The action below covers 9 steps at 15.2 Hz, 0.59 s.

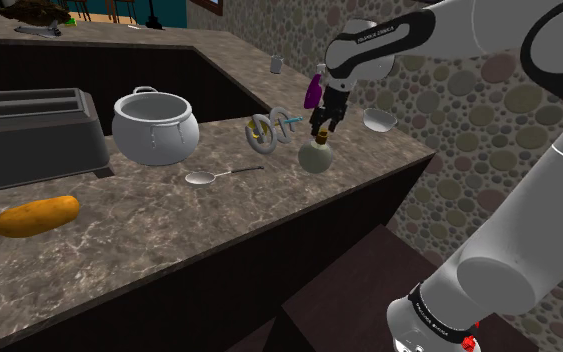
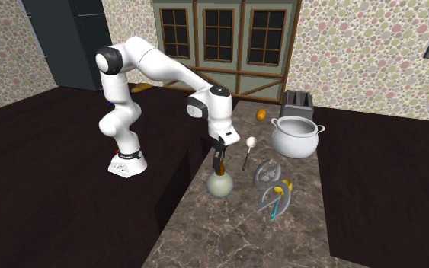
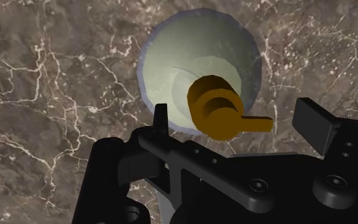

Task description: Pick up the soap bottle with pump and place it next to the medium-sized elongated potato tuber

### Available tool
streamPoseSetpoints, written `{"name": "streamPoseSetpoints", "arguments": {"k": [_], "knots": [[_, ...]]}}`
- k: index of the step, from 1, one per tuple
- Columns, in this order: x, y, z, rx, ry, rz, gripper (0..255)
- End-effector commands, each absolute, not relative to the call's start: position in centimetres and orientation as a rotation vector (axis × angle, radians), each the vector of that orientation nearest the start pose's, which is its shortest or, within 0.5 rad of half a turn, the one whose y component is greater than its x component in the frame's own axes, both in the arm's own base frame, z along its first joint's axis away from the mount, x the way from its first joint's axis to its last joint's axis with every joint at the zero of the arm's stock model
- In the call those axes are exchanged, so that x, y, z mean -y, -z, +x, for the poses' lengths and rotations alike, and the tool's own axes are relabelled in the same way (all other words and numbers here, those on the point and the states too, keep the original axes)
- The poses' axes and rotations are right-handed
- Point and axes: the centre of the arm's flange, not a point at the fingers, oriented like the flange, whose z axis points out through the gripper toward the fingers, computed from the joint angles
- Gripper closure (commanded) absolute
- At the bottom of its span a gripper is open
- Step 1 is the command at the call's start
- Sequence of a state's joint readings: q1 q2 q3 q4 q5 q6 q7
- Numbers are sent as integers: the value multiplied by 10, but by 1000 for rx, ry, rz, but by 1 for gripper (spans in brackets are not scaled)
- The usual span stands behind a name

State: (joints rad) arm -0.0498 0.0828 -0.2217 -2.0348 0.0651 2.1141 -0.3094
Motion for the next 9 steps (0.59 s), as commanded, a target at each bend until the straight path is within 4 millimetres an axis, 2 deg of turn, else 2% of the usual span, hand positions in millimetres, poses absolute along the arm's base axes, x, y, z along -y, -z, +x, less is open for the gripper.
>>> {"name": "streamPoseSetpoints", "arguments": {"k": [1,4,9], "knots": [[148,-394,548,7,15,-3105,0],[148,-381,548,7,15,-3105,0],[148,-381,548,7,15,-3105,0]]}}
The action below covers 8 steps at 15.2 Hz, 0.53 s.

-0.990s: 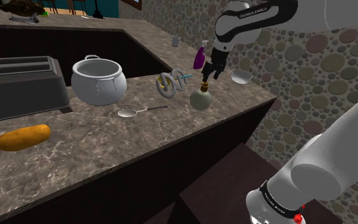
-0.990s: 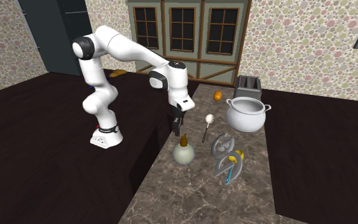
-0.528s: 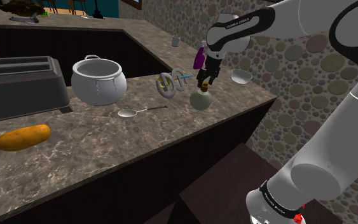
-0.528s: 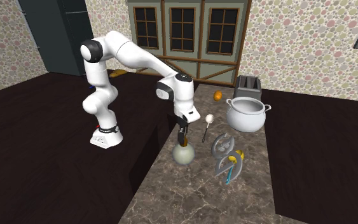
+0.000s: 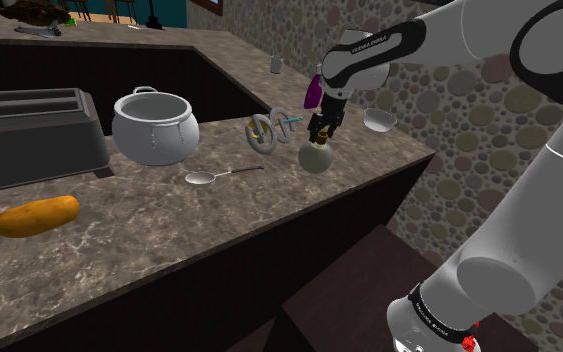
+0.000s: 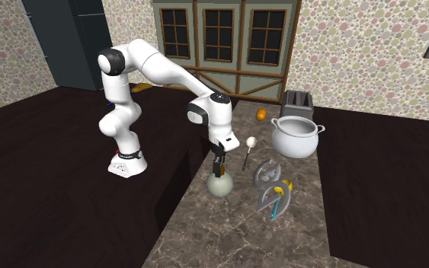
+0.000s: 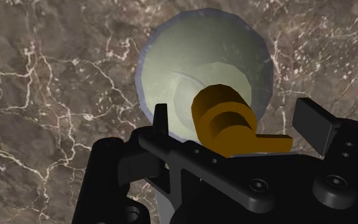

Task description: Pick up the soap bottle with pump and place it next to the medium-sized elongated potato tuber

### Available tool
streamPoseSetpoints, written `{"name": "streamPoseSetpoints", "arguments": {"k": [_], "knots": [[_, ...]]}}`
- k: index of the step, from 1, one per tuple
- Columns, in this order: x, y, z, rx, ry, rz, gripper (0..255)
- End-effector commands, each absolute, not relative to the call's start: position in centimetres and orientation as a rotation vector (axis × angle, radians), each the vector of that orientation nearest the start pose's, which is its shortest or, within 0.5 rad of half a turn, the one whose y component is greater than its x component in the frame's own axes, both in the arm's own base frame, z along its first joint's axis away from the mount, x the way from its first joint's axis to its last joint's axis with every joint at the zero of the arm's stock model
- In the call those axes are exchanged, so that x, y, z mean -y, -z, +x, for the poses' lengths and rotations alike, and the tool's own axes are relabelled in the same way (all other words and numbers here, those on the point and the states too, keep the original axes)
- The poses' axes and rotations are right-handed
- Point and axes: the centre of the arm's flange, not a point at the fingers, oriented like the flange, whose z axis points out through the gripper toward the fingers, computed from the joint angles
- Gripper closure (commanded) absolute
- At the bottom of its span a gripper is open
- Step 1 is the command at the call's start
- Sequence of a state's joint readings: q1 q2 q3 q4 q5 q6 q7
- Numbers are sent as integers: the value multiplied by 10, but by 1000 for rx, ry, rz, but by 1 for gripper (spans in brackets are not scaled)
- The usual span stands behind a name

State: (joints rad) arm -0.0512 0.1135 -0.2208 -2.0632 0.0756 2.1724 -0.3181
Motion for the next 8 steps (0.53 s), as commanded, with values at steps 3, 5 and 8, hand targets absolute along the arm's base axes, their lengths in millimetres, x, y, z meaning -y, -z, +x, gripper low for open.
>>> {"name": "streamPoseSetpoints", "arguments": {"k": [3,5,8], "knots": [[148,-381,548,7,15,-3105,0],[148,-381,548,7,15,-3105,255],[148,-381,548,7,15,-3105,255]]}}
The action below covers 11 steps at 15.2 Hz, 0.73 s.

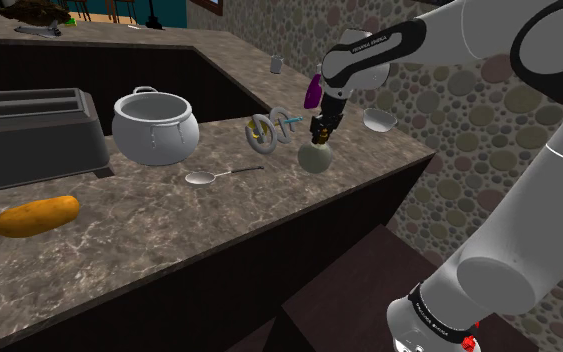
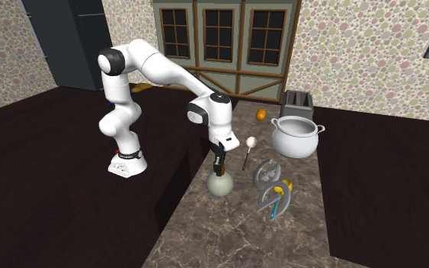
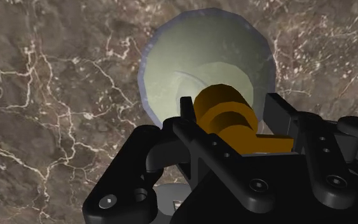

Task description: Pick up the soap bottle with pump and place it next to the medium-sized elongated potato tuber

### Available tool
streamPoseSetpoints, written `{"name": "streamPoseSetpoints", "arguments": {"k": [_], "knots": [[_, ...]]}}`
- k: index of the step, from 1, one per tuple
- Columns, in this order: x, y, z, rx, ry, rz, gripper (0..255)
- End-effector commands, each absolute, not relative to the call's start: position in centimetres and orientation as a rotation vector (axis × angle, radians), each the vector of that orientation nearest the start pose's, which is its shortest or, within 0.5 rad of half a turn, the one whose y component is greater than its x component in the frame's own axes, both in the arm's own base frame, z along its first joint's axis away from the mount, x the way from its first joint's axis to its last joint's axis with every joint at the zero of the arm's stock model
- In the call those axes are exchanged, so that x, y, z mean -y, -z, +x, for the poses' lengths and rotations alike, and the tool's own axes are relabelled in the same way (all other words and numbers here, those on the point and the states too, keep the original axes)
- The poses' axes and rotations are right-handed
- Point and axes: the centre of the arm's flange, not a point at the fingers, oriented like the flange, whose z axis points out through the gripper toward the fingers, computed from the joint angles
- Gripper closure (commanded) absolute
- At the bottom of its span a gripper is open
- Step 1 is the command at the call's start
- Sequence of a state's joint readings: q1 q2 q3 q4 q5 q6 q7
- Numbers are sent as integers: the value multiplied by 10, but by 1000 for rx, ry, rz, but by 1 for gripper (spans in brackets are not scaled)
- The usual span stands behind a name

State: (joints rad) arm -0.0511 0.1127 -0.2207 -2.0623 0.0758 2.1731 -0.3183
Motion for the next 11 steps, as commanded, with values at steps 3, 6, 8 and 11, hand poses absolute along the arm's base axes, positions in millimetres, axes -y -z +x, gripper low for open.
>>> {"name": "streamPoseSetpoints", "arguments": {"k": [3,6,8,11], "knots": [[148,-381,548,7,15,-3105,255],[148,-386,548,7,15,-3105,255],[148,-397,548,7,15,-3105,255],[148,-412,548,7,15,-3105,255]]}}
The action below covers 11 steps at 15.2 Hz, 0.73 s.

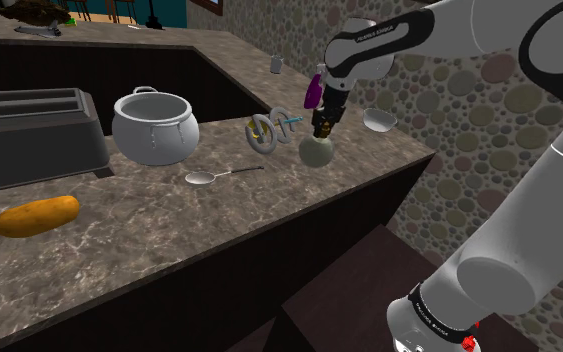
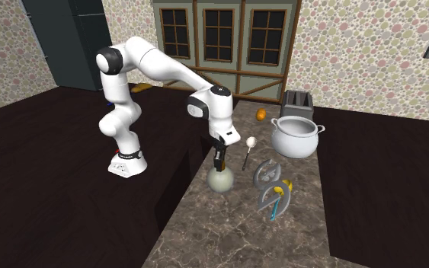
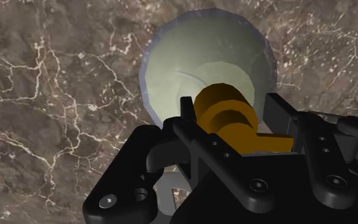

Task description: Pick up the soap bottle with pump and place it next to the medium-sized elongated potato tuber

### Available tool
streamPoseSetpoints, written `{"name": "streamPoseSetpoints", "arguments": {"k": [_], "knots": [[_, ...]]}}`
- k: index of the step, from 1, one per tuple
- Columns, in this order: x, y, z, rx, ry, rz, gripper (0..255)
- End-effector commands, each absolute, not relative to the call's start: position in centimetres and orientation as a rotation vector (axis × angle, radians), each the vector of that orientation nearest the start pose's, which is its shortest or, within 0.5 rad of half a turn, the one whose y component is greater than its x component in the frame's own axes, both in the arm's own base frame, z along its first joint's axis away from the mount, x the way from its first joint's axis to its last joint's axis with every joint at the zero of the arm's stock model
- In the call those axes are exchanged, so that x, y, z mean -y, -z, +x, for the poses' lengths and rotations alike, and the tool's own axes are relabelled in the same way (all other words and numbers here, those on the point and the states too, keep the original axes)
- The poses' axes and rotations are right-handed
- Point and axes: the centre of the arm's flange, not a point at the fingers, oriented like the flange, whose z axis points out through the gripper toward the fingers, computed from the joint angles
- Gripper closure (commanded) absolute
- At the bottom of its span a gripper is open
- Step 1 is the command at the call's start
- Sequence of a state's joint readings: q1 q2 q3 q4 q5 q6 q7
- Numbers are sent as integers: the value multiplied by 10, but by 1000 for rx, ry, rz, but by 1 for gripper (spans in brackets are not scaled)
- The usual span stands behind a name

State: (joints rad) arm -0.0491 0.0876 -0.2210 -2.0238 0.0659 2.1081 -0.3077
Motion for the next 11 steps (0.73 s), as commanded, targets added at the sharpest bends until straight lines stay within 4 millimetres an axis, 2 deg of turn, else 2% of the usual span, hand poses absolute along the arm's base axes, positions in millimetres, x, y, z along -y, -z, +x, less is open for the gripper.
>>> {"name": "streamPoseSetpoints", "arguments": {"k": [1,11], "knots": [[148,-418,548,7,15,-3105,255],[148,-471,548,7,15,-3105,255]]}}
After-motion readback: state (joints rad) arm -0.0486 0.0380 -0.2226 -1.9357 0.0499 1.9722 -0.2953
